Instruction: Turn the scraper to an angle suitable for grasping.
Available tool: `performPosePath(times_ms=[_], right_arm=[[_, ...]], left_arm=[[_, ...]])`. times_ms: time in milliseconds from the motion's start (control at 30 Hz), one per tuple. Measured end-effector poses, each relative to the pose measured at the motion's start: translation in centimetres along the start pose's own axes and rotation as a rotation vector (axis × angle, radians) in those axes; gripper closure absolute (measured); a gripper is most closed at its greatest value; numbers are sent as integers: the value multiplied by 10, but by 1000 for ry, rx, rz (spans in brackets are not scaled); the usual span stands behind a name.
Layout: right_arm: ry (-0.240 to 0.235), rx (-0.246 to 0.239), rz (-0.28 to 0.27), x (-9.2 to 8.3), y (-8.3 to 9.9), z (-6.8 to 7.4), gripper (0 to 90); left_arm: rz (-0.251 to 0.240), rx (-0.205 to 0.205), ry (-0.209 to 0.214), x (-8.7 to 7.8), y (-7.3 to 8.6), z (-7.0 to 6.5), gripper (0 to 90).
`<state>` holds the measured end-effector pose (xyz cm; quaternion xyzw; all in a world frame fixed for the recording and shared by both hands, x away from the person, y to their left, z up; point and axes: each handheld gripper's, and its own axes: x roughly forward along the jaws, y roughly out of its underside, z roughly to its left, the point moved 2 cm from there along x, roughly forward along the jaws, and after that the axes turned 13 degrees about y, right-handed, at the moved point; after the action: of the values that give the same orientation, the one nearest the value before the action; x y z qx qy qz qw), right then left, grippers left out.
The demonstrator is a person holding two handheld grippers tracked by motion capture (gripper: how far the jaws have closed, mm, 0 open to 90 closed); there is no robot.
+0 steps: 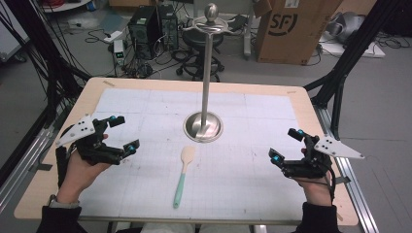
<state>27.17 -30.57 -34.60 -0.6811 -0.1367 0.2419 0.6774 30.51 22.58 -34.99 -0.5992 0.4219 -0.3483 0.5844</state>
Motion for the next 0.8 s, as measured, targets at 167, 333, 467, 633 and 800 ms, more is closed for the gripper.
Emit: performPosePath(times_ms=[167,333,467,633,800], right_arm=[[-7,2,3,1,1,0,5],[-4,9,4,2,2,-1,5],[-5,11,6,3,2,-1,5],[-10,14,21,4,6,-1,5],[-8,17,24,2,7,-2,5]], left_arm=[[0,-8,-1,1,1,0,17],[36,-4,4,8,6,-3,17],[109,15,22,20,13,-9,28],[117,24,54,30,19,-16,518],[171,18,62,45,32,-24,863]])
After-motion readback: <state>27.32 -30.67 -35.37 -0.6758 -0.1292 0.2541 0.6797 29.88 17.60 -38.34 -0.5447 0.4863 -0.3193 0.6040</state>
